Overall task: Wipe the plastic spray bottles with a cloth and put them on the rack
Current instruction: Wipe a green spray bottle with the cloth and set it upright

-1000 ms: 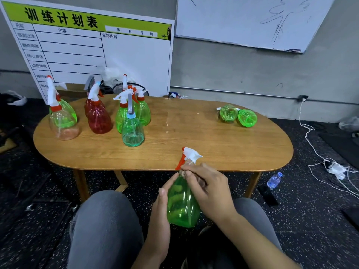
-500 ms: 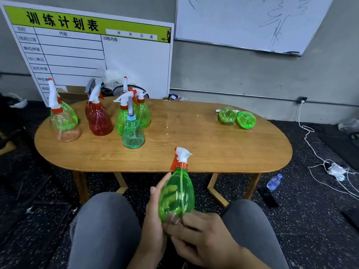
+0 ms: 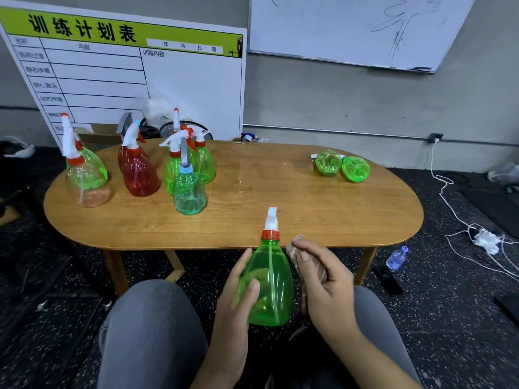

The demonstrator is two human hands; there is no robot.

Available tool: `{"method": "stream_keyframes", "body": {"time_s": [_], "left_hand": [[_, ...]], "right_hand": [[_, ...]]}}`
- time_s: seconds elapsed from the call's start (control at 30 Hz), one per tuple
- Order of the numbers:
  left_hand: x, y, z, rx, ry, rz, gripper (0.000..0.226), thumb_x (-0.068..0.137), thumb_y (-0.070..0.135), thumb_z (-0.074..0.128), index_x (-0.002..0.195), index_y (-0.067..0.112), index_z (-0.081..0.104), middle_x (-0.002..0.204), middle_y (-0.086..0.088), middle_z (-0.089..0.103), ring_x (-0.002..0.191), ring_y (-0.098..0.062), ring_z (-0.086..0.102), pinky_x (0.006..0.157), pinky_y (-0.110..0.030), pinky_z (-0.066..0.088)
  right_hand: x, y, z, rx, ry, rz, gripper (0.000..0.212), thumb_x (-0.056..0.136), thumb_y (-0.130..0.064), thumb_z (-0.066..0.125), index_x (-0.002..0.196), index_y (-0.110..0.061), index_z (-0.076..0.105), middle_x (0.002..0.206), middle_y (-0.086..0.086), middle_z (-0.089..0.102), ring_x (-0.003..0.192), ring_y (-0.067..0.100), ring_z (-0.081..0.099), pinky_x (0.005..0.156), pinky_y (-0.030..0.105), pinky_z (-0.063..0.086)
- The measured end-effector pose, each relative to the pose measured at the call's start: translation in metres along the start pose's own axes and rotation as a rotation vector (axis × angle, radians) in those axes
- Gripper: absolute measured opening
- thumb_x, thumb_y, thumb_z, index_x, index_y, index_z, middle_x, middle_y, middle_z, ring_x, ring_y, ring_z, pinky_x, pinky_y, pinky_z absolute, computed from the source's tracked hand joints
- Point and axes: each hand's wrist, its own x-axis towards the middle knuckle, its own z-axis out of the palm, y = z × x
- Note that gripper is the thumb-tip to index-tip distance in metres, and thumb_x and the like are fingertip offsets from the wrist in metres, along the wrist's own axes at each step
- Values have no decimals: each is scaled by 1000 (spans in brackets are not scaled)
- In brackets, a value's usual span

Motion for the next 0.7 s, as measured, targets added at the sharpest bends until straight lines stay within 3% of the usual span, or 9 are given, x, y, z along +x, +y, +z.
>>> {"method": "stream_keyframes", "body": {"time_s": [0.13,0.27,0.4,0.5,0.6,0.7], "left_hand": [[2,-8,-1,71,-36,5,60,90,64,60,149,56,51,153,5,60,140,-23,58,117,-62,42],[3,-9,-2,73,-41,14,56,92,60,57,147,54,53,154,6,59,141,-21,58,118,-60,43],[1,-8,-4,67,8,20,50,98,52,55,148,48,56,153,7,61,142,-19,57,120,-57,40],[-1,-6,-5,33,26,-10,51,102,43,45,152,40,52,145,4,67,135,-20,64,116,-56,45],[-1,0,-3,-21,28,-19,49,104,40,47,153,36,50,141,-5,70,128,-28,68,108,-50,49],[-1,4,0,-83,23,-37,48,105,35,46,153,33,51,138,-11,71,123,-35,70,100,-46,52]], "right_hand": [[17,-5,5,-34,-79,-38,23,100,-16,63,117,-23,77,106,-8,76,102,20,71,89,35,55],[20,-3,13,-132,-178,-48,25,102,-36,61,119,-29,78,95,-7,72,85,16,68,76,36,55],[1,-1,17,-236,-210,-193,24,103,-34,61,119,-29,77,81,-13,56,66,7,54,60,18,42],[-17,-3,10,-306,-309,-397,20,101,-23,66,117,-18,78,85,-13,49,67,0,47,61,15,40],[-30,-4,2,-365,-463,-602,21,96,-15,73,116,-18,79,90,-8,53,70,7,51,71,11,40],[-35,-3,-4,-381,-504,-656,22,94,-16,76,116,-19,79,91,-6,59,70,9,55,67,17,49]]}}
